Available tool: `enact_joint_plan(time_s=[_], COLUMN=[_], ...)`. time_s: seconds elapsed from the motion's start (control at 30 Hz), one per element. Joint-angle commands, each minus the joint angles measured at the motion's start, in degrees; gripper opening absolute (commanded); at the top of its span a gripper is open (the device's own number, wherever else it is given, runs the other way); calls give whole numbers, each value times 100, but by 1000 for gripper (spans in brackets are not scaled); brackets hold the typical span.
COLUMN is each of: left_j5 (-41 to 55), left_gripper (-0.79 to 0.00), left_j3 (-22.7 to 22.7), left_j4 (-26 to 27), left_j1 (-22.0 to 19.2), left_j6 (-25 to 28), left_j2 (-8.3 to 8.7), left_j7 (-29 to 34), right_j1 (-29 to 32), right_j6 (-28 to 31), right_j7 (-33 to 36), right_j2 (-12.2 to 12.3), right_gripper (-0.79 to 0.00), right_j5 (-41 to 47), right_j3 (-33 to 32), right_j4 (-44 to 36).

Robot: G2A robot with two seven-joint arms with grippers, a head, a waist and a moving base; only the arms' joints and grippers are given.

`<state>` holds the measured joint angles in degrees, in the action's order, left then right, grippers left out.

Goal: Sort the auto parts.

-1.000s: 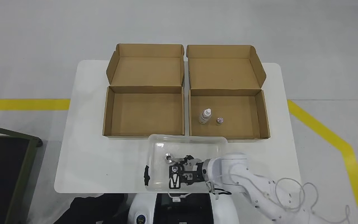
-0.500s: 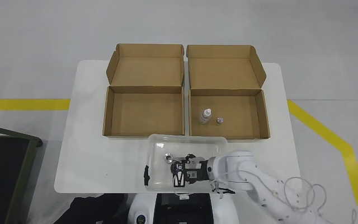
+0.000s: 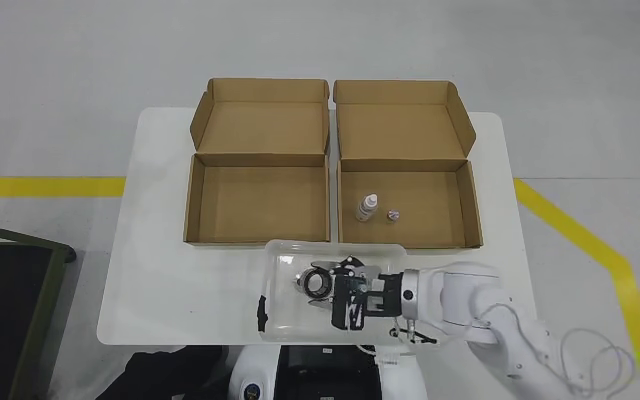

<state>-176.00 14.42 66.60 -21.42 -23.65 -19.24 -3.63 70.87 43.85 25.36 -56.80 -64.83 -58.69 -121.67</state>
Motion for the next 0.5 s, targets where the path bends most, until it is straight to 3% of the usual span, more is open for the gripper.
enact_joint_plan(time_s=[0.0, 0.47], left_j5=[0, 0], left_gripper=[0, 0], left_j3=[0, 0], left_j4=[0, 0], left_j1=[0, 0], left_j6=[0, 0], left_j2=[0, 0], left_j7=[0, 0], right_j1=[37, -9], right_j6=[19, -555], right_j7=[-103, -1174], right_j2=[14, -50], right_gripper=[-785, -785], right_j5=[65, 653], right_j3=[-111, -424], right_j4=[-87, -395])
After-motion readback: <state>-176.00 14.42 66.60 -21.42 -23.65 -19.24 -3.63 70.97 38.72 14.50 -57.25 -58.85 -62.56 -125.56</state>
